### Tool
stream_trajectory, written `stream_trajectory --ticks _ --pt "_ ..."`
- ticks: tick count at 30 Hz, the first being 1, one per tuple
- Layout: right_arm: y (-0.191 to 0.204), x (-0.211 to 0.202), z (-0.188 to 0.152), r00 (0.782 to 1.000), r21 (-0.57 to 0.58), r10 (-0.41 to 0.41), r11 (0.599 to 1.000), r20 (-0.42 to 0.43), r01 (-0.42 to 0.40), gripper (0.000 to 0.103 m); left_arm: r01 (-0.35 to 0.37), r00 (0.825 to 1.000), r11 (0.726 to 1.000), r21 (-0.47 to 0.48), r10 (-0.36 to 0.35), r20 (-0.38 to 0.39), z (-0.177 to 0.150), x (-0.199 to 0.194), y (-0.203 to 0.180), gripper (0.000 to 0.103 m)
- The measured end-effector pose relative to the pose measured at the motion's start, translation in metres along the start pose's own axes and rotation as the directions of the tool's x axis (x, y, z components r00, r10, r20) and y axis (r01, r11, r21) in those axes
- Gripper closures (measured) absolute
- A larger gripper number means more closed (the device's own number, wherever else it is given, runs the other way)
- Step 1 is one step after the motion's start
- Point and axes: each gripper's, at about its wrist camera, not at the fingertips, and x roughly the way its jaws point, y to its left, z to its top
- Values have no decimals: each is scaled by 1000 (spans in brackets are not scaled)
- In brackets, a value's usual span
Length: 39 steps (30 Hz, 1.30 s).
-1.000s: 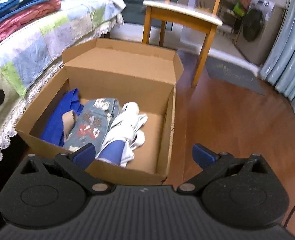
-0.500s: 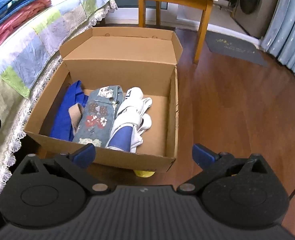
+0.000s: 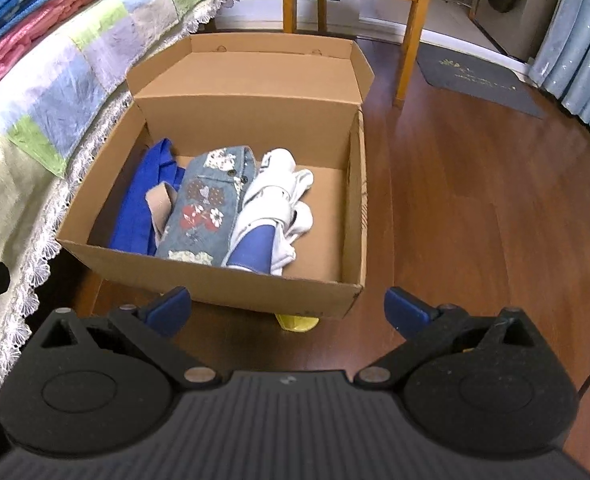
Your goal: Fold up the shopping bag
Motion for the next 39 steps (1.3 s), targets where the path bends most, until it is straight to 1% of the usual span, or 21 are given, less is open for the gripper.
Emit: stream_trajectory --ticks 3,6,15,18,31,39 --pt "-3 0 -3 1000 10 -3 1000 -10 3 1 36 999 999 20 -36 -6 -1 -2 -3 5" --pt "-6 0 -5 1000 18 -7 1000 -21 7 1 56 998 998 23 -56 -25 -3 0 -3 5" --pt "-6 5 -13 998 17 -11 1000 -59 12 1 62 996 997 47 -59 -67 -7 9 -6 5" --pt "-4 7 -15 998 8 -12 1000 -67 12 1 68 996 997 46 -65 -68 -7 11 -5 5" --pt "-14 6 -21 995 36 -59 997 -80 62 1 90 993 992 88 -82 -87 -5 20 -13 5" --pt "-12 14 -18 994 22 -71 997 -82 73 1 115 990 986 118 -105 -90 -1 23 -22 5"
